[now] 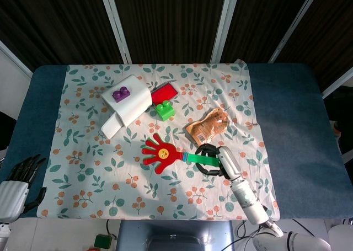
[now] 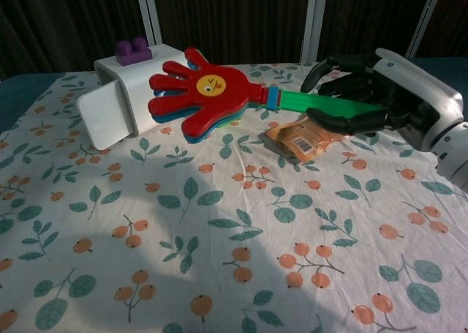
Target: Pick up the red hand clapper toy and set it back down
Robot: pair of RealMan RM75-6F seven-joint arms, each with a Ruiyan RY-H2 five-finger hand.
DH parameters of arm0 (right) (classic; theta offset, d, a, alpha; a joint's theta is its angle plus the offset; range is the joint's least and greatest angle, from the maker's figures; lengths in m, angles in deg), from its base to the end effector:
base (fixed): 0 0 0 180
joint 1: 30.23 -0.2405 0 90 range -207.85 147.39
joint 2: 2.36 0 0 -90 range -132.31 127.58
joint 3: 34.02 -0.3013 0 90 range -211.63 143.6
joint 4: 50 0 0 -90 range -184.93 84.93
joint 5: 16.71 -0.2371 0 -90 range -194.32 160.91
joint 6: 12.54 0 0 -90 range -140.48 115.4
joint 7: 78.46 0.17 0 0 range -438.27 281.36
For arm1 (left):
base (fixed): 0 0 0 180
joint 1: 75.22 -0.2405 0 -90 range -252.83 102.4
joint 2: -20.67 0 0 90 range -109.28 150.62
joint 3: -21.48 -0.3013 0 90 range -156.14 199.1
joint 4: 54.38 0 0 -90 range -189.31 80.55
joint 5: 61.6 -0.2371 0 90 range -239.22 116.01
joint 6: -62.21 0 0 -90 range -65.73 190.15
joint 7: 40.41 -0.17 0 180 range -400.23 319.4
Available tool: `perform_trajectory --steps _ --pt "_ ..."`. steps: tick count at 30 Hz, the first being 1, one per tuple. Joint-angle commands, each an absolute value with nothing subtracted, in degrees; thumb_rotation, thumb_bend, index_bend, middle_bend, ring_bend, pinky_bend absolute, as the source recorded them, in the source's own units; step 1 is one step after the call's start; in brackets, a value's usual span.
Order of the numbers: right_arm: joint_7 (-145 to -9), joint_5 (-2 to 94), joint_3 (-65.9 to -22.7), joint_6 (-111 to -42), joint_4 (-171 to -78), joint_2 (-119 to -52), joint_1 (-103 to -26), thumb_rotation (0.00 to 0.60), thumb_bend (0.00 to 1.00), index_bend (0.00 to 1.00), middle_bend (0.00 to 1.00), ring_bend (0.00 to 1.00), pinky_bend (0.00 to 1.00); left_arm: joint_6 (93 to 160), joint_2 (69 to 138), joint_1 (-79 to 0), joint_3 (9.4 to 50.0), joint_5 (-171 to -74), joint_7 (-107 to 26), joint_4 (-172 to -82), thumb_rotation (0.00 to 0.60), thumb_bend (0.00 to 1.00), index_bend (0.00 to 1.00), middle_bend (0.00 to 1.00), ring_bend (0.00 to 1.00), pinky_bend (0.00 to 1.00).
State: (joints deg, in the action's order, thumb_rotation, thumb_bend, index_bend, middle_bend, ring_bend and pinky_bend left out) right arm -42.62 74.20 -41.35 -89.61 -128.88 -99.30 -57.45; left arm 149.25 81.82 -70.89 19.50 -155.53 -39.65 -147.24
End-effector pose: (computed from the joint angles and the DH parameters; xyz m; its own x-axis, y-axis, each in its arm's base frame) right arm -0.1930 -0.3229 -0.0473 -0.4326 -0.3078 0.8474 -0.7865 -0.3307 -0.5216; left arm -0.3508 0.1878 0.1548 0.4331 0.0543 0.8997 0.8961 -0.1337 -0.4232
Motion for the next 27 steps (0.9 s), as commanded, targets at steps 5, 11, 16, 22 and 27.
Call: perform_trajectory --steps 5,11,16,22,27 --pt "-20.6 79.1 -43.8 -110.4 -130.9 -100.1 -51.3 0.600 0.60 0.99 0.82 0.93 1.00 148.7 82.0 -70.7 19.5 -155.2 -40.1 -147.4 0.600 0.45 0.02 0.00 0.00 0.13" --pt "-20.9 77.3 -43.3 -107.5 -124.2 -102.7 -52.1 0.600 0.60 0.99 0.82 0.93 1.00 147.8 82.2 -70.3 19.7 -154.8 -40.8 -147.5 0.600 0.45 0.02 0.00 0.00 0.13" --pt "-24.8 74.3 -41.3 -95.0 -118.6 -104.5 -56.0 0.600 0.60 0.99 0.82 0.93 1.00 147.1 82.1 -69.9 19.4 -155.1 -40.5 -147.6 0.600 0.45 0.02 0.00 0.00 0.13" --pt "-36.9 71.3 -40.5 -85.5 -117.5 -104.1 -58.7 0.600 0.60 0.99 0.82 0.93 1.00 147.8 82.1 -70.2 19.7 -154.7 -40.3 -147.5 0.600 0.45 0.02 0.00 0.00 0.13" --pt "-41.0 69.2 -40.2 -82.0 -120.9 -102.1 -58.8 0.600 0.60 0.99 0.82 0.93 1.00 148.1 82.1 -70.3 19.8 -154.6 -40.2 -147.4 0.600 0.45 0.02 0.00 0.00 0.13"
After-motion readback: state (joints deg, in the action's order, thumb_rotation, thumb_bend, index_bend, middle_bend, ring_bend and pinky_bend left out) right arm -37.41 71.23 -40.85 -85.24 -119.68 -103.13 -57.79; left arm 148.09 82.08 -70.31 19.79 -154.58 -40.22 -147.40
